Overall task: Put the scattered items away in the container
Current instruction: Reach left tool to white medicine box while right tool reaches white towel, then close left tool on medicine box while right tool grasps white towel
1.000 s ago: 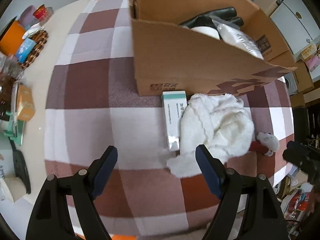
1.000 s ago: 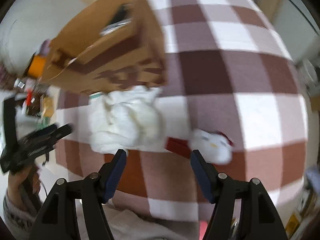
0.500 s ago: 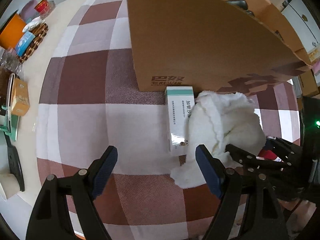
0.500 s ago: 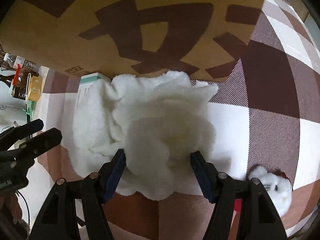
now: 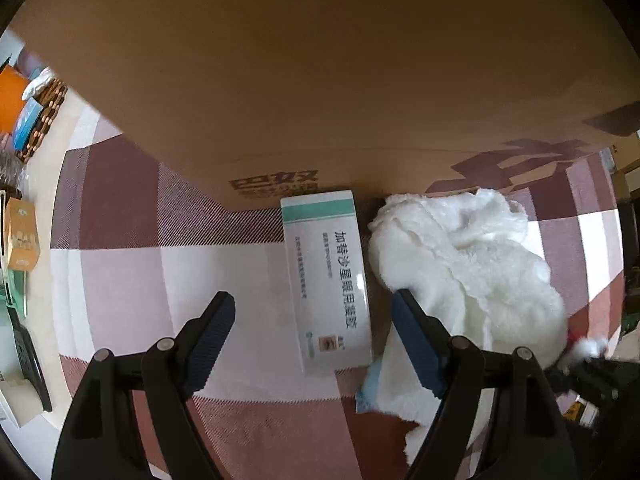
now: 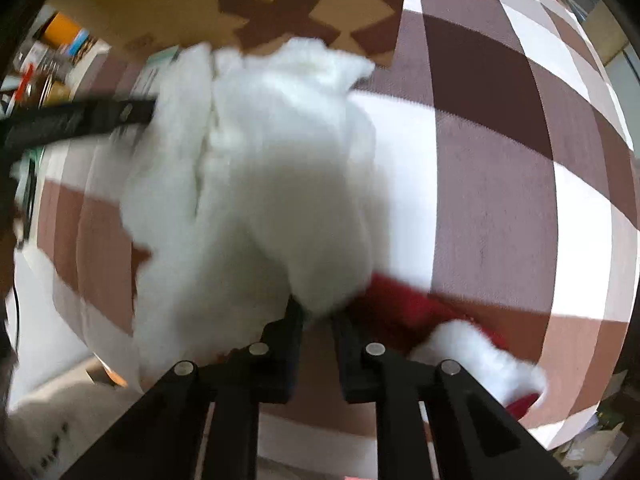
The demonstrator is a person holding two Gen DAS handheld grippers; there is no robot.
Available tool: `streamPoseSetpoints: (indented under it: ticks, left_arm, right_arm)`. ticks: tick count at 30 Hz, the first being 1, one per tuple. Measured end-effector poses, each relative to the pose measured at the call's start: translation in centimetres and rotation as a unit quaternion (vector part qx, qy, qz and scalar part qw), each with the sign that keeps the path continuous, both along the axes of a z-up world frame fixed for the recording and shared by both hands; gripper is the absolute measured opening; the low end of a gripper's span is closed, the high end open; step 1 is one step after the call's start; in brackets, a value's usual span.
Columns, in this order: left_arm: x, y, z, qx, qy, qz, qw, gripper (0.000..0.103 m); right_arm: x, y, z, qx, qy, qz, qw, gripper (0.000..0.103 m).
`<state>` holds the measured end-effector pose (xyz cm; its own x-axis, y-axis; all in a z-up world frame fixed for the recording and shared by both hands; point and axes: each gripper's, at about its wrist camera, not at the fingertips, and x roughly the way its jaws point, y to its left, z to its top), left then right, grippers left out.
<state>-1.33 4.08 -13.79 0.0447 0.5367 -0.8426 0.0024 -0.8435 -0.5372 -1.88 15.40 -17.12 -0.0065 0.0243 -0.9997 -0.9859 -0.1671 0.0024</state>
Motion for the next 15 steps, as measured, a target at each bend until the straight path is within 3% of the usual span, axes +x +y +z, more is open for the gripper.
streamPoseSetpoints:
  ticks: [5, 8, 9, 11, 14, 15]
  left_arm:
    - [-0.1, 0.2, -1.3, -0.034, -0.010, 0.010, 0.9993, 0.081]
    - [-0.1, -0.1, -2.4, -0.037, -0.024, 0.021, 0.9988, 0.082]
    - [-0.1, -0.2, -2.5, -0.035, -0.026, 0.026, 0.9987, 0.083]
    - [-0.2, -0.5, -2.7, -0.028, -0.027, 0.044, 0.9983, 0.083]
    - [-0.4, -0.4, -2.5, -0.031, -0.022, 0.057, 0.9977, 0.083]
    - [-0.5, -0.3, -2.4, -0.034, -0.020, 0.059, 0.9975, 0.083]
  right_arm:
    - [0.1, -0.4, 0.3, 0.003, -0.002, -0.003, 1.000, 0.014]
    - [0.7, 0.4, 1.1, 0.012, 0.040, -0.027, 0.999, 0.017]
    - [0.8, 0.7, 1.5, 0.020, 0.048, -0.036, 0.998, 0.020]
    - [1.0, 1.7, 2.5, 0.044, 0.065, -0.056, 0.995, 0.041]
    - [1.0, 3.7, 3.4, 0.087, 0.078, -0.080, 0.990, 0.056]
    - [0.9, 4.2, 3.3, 0.094, 0.075, -0.084, 0.989, 0.057]
